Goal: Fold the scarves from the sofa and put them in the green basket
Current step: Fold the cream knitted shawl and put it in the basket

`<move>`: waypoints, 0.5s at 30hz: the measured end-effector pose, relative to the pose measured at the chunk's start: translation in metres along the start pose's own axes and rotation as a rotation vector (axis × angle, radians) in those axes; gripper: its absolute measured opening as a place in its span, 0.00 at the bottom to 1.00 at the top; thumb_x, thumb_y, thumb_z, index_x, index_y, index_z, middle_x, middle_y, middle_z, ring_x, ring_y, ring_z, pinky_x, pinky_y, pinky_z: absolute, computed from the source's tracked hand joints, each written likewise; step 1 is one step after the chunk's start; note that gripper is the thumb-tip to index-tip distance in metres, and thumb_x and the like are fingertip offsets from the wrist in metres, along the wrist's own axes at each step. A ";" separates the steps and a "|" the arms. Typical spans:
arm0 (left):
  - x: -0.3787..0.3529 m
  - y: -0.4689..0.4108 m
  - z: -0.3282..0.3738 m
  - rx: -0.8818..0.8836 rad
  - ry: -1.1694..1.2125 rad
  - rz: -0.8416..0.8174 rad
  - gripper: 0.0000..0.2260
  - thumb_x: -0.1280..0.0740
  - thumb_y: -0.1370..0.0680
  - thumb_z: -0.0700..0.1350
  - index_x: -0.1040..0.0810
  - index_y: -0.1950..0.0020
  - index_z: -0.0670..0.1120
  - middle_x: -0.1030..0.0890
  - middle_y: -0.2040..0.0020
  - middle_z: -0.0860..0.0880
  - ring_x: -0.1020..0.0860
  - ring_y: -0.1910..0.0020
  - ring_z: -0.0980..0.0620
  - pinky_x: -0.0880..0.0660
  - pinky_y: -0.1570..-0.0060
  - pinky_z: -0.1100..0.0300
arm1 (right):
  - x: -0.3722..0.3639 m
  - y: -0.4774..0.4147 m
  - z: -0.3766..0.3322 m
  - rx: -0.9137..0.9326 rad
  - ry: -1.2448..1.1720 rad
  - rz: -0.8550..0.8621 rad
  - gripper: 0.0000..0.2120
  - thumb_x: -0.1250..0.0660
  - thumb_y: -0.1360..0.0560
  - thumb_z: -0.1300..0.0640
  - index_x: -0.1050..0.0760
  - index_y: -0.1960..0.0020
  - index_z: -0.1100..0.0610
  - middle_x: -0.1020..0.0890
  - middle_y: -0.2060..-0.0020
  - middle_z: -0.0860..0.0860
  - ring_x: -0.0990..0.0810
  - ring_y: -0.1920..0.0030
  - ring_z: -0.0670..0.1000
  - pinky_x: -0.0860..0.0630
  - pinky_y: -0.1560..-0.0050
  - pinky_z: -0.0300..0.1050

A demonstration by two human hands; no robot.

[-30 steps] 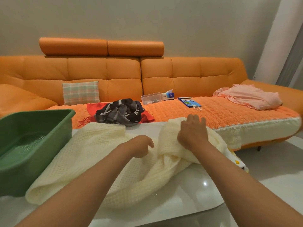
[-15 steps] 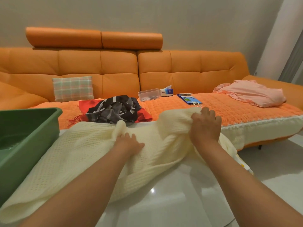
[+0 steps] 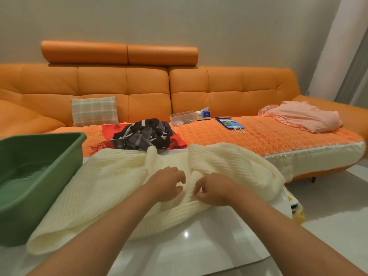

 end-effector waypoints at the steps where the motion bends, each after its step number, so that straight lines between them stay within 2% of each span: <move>1: 0.004 0.008 0.002 -0.008 -0.005 -0.038 0.11 0.33 0.22 0.56 0.23 0.40 0.56 0.25 0.41 0.54 0.28 0.41 0.52 0.30 0.42 0.56 | 0.001 0.004 0.001 -0.047 0.076 -0.035 0.17 0.35 0.24 0.42 0.22 0.37 0.44 0.19 0.44 0.45 0.22 0.42 0.49 0.26 0.43 0.45; 3: 0.007 0.025 0.008 -0.022 -0.048 -0.172 0.21 0.33 0.25 0.63 0.25 0.34 0.58 0.28 0.32 0.54 0.32 0.34 0.52 0.34 0.35 0.54 | 0.002 0.013 0.004 -0.169 0.166 -0.164 0.28 0.31 0.27 0.39 0.29 0.30 0.47 0.21 0.41 0.48 0.22 0.40 0.51 0.26 0.42 0.47; 4: 0.006 0.033 0.011 -0.027 -0.075 -0.264 0.27 0.34 0.25 0.65 0.30 0.28 0.59 0.33 0.27 0.53 0.36 0.28 0.50 0.38 0.30 0.51 | 0.004 0.018 0.006 -0.219 0.147 -0.244 0.31 0.28 0.28 0.39 0.29 0.30 0.50 0.20 0.44 0.48 0.20 0.45 0.51 0.23 0.47 0.46; 6: -0.002 0.048 0.019 -0.025 -0.079 -0.453 0.37 0.34 0.25 0.66 0.45 0.20 0.60 0.49 0.19 0.53 0.50 0.21 0.49 0.49 0.24 0.45 | 0.010 0.030 0.003 -0.291 0.054 -0.376 0.29 0.24 0.31 0.41 0.25 0.37 0.55 0.18 0.57 0.49 0.18 0.60 0.49 0.20 0.57 0.45; 8: -0.008 0.058 0.026 -0.027 -0.041 -0.561 0.43 0.33 0.26 0.65 0.55 0.20 0.60 0.59 0.19 0.55 0.59 0.20 0.51 0.54 0.23 0.42 | 0.015 0.037 -0.005 -0.290 0.136 -0.386 0.22 0.22 0.32 0.42 0.23 0.49 0.55 0.18 0.60 0.48 0.18 0.60 0.50 0.20 0.54 0.46; 9: -0.008 0.062 0.029 -0.029 -0.021 -0.574 0.44 0.32 0.27 0.65 0.55 0.20 0.61 0.59 0.19 0.55 0.59 0.20 0.51 0.54 0.23 0.42 | 0.016 0.037 -0.012 -0.264 0.221 -0.308 0.20 0.24 0.31 0.41 0.24 0.52 0.54 0.19 0.58 0.48 0.19 0.57 0.51 0.22 0.53 0.46; 11: -0.002 0.065 0.031 -0.024 0.062 -0.510 0.39 0.31 0.27 0.64 0.45 0.21 0.60 0.49 0.19 0.54 0.50 0.21 0.51 0.47 0.24 0.45 | 0.014 0.032 -0.024 -0.177 0.295 -0.020 0.15 0.32 0.25 0.42 0.25 0.49 0.53 0.19 0.50 0.49 0.22 0.51 0.52 0.26 0.53 0.46; 13: 0.009 0.068 0.023 -0.006 0.178 -0.294 0.24 0.31 0.24 0.57 0.29 0.28 0.57 0.32 0.27 0.53 0.35 0.27 0.52 0.37 0.28 0.52 | 0.005 0.025 -0.035 -0.031 0.214 0.199 0.16 0.37 0.22 0.47 0.26 0.38 0.52 0.25 0.37 0.51 0.26 0.41 0.53 0.27 0.46 0.48; 15: 0.020 0.072 0.002 0.059 0.184 -0.045 0.12 0.32 0.21 0.50 0.22 0.37 0.55 0.25 0.36 0.55 0.28 0.34 0.54 0.31 0.34 0.55 | -0.007 0.019 -0.044 0.096 0.119 0.153 0.26 0.36 0.22 0.47 0.35 0.26 0.47 0.38 0.24 0.52 0.37 0.27 0.54 0.33 0.32 0.52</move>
Point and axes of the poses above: each hand's wrist, its own y-axis away from the middle knuckle, its own x-axis out of the back of the hand, z = x × y, the point moved 2 cm from there along -y, towards the middle knuckle
